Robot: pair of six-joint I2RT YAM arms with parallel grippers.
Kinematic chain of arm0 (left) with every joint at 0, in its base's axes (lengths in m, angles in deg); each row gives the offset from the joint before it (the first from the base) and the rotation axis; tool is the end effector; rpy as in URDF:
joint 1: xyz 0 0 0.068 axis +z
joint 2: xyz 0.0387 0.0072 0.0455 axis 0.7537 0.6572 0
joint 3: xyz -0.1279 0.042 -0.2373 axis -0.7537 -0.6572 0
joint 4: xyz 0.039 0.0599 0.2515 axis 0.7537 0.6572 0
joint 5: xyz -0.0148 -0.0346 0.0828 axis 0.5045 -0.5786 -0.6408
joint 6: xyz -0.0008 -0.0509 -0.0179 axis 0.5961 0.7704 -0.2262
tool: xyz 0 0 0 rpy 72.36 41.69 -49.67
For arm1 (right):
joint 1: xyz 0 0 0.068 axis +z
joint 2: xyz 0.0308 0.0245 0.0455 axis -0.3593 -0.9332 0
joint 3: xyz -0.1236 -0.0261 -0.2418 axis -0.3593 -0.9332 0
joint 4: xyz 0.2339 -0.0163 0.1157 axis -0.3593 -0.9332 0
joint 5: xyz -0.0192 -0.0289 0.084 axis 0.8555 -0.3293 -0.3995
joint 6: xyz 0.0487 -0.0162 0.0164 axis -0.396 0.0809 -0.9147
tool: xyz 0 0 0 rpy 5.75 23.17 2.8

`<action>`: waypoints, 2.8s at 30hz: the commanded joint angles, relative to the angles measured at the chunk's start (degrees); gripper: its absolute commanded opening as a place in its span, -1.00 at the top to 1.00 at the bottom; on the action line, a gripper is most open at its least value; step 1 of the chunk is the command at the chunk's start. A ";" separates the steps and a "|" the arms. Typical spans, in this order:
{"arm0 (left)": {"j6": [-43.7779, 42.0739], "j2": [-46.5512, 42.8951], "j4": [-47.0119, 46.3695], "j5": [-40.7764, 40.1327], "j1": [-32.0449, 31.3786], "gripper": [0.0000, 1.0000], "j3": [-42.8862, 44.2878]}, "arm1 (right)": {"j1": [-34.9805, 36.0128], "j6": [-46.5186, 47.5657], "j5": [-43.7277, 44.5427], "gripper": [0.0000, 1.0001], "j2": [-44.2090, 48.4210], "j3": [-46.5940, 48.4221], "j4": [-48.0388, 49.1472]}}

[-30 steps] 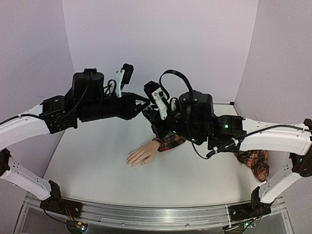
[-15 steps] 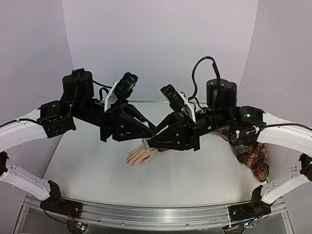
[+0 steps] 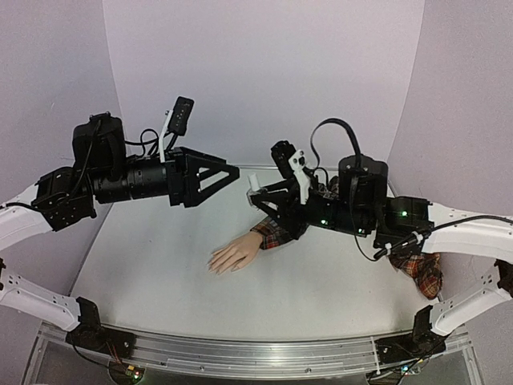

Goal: Paint the nails

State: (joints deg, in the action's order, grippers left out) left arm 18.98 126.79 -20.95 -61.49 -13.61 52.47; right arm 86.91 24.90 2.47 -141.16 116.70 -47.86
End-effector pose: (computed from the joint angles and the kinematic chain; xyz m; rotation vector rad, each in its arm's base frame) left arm 0.1068 -0.2206 0.4289 0.7880 1.6028 -1.2504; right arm 0.1267 0.2849 0.3696 -1.0018 1.4281 0.8383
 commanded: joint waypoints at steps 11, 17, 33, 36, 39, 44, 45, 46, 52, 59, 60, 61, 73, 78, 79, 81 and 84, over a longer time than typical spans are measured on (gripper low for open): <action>5.63 7.91 3.28 -16.88 0.02 -0.12 7.34 | 5.39 4.42 25.59 1.00 -10.25 12.92 0.95; 5.60 8.94 2.61 -17.09 0.01 0.15 7.47 | 5.89 5.64 25.22 1.00 -11.12 13.87 0.37; 6.43 9.91 1.22 -16.66 0.03 0.60 7.37 | 6.47 6.05 24.96 1.00 -12.01 15.27 -1.28; 5.81 10.40 1.39 -14.64 0.03 0.84 7.52 | 6.54 5.61 24.13 1.00 -11.75 15.58 -1.28; 2.27 10.57 0.65 -5.45 0.03 0.99 7.10 | 6.29 6.52 16.48 1.00 -9.92 14.39 -0.99; -7.90 10.68 -2.57 32.41 0.13 1.00 4.09 | -1.66 3.75 -46.11 1.00 -4.53 11.01 0.92; -8.58 10.99 -3.11 39.04 0.10 1.00 4.04 | -2.35 1.44 -54.68 1.00 -4.98 12.36 1.26; -8.75 11.51 -2.93 43.22 0.12 1.00 4.57 | -2.48 -0.40 -59.05 1.00 -5.63 13.95 1.20; -9.95 10.85 -2.16 45.65 0.12 1.00 5.57 | -3.06 -1.42 -57.77 1.00 -3.68 12.05 2.59; -8.69 5.03 2.89 23.28 0.11 -0.09 6.28 | -3.89 1.98 -34.40 1.00 1.68 4.05 3.08; -7.80 3.90 2.60 20.01 0.13 -0.24 5.71 | -3.85 2.13 -29.50 1.00 2.09 3.27 3.21; -6.73 2.69 1.95 15.86 0.16 -0.39 5.03 | -3.71 2.12 -23.71 1.00 2.36 2.59 3.28; 2.80 8.04 8.46 -10.79 0.08 -0.17 9.37 | 4.00 3.94 17.77 1.00 -5.77 8.44 1.81; 3.56 9.62 7.60 -12.68 0.12 0.05 9.96 | 5.69 5.15 22.49 1.00 -8.95 11.91 0.61; 3.70 9.59 7.49 -13.00 0.16 0.09 9.83 | 5.80 5.15 22.54 1.00 -9.10 12.08 0.61; 4.05 9.37 7.29 -13.82 0.12 0.16 9.45 | 5.98 5.28 22.76 1.00 -9.48 12.52 0.57; 4.62 8.71 6.69 -14.22 0.12 0.23 8.51 | 6.10 5.60 23.22 1.00 -9.90 12.95 0.59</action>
State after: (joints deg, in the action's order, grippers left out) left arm 22.36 137.10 -12.67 -73.04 -13.41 59.23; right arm 92.59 29.44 21.72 -150.67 126.22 -49.49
